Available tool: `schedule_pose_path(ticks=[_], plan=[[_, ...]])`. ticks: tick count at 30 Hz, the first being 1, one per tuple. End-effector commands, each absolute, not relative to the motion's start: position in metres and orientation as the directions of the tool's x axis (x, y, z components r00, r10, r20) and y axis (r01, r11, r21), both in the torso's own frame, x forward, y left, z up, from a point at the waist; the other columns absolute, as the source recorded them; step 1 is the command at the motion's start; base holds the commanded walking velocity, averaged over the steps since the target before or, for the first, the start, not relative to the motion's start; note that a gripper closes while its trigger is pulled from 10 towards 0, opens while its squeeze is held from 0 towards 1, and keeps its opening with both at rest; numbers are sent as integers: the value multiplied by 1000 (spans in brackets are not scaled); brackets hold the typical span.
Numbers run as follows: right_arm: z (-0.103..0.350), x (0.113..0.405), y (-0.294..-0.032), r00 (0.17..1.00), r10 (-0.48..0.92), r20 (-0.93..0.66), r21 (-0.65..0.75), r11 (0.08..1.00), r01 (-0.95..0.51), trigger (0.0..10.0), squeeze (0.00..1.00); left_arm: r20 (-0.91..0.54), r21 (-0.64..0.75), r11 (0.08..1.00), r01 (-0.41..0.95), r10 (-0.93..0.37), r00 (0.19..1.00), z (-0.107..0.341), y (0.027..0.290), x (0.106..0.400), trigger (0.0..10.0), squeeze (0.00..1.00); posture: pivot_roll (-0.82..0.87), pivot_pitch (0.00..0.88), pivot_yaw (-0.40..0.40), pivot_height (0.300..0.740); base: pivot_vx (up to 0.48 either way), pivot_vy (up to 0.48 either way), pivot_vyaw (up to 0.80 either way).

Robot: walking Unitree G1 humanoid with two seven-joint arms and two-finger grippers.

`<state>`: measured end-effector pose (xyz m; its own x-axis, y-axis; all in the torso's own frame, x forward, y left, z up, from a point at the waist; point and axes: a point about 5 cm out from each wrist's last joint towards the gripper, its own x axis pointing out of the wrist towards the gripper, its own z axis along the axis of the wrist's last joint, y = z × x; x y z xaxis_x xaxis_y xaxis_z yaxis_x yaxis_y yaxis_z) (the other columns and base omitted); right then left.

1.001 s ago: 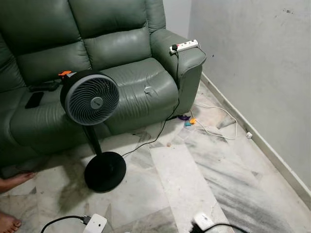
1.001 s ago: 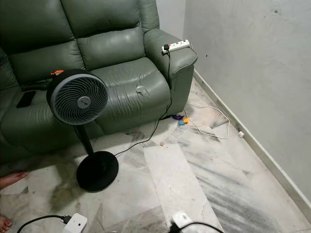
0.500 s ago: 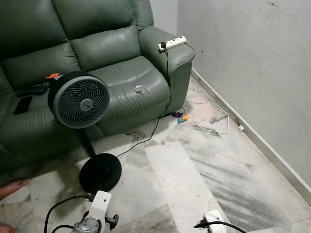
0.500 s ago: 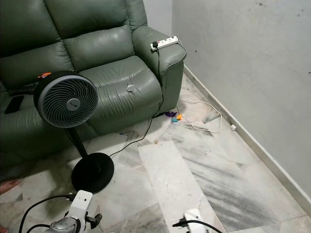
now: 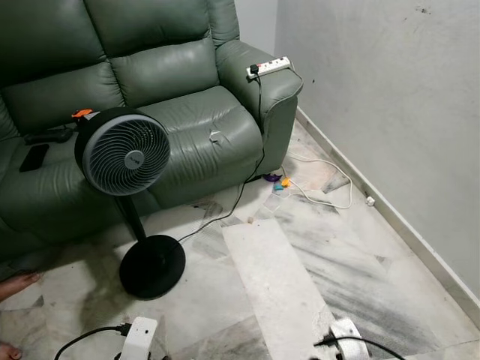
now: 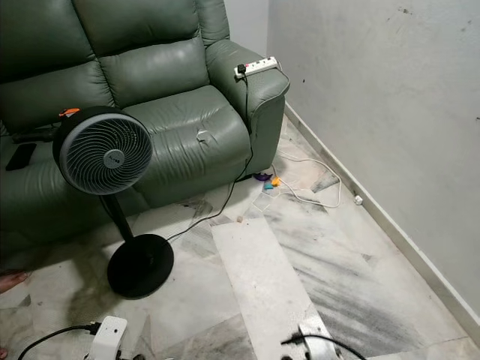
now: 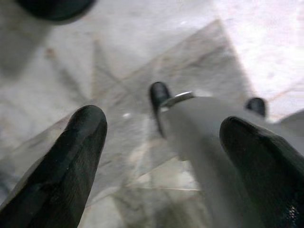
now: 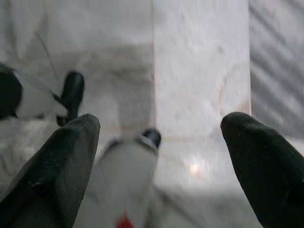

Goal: Hang keys on a hook

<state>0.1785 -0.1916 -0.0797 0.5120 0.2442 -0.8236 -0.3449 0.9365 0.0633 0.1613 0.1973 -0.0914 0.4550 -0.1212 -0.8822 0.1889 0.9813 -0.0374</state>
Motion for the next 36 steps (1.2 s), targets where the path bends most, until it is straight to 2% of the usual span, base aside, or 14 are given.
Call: schedule_pose_path(ticks=[1, 7, 12, 17, 22, 28, 33, 36], plan=[[-80, 179, -185, 496, 277, -823, 80, 921, -382, 10000, 0, -886, -65, 978, 200, -149, 439, -91, 198, 161, 10000, 0, 22, 39, 23, 740, 0, 0, 0], [-77, 187, -170, 490, 340, -803, 83, 877, -473, 10000, 0, -887, -87, 973, 213, -173, 428, -91, 205, 156, 10000, 0, 32, 43, 23, 740, 0, 0, 0], [-67, 205, -144, 522, 418, -743, 98, 840, -533, 10000, 0, -906, -70, 977, 200, -146, 398, -93, 217, 145, 10000, 0, 28, 47, 22, 740, 0, 0, 0], [-57, 221, -117, 551, 481, -682, 123, 818, -562, 10000, 0, -894, -93, 976, 195, -168, 416, -93, 209, 150, 10000, 0, 27, 44, 19, 740, 0, 0, 0], [-55, 222, -102, 540, 516, -665, 147, 799, -583, 10000, 0, -881, -124, 971, 202, -202, 427, -92, 199, 157, 10000, 0, 30, 40, 15, 740, 0, 0, 0], [-66, 207, -107, 497, 493, -715, 110, 781, -615, 10000, 0, -877, -110, 965, 239, -207, 433, -92, 192, 159, 10000, 0, 27, 40, 12, 740, 0, 0, 0], [-69, 203, -112, 489, 471, -734, 104, 790, -604, 10000, 0, -852, -100, 964, 247, -211, 479, -90, 189, 163, 10000, 0, 24, 39, 10, 740, 0, 0, 175], [-70, 202, -112, 486, 471, -736, 106, 789, -605, 10000, 0, -860, -91, 965, 247, -202, 469, -91, 187, 163, 10000, 0, 25, 39, 10, 740, 0, 0, 0]])
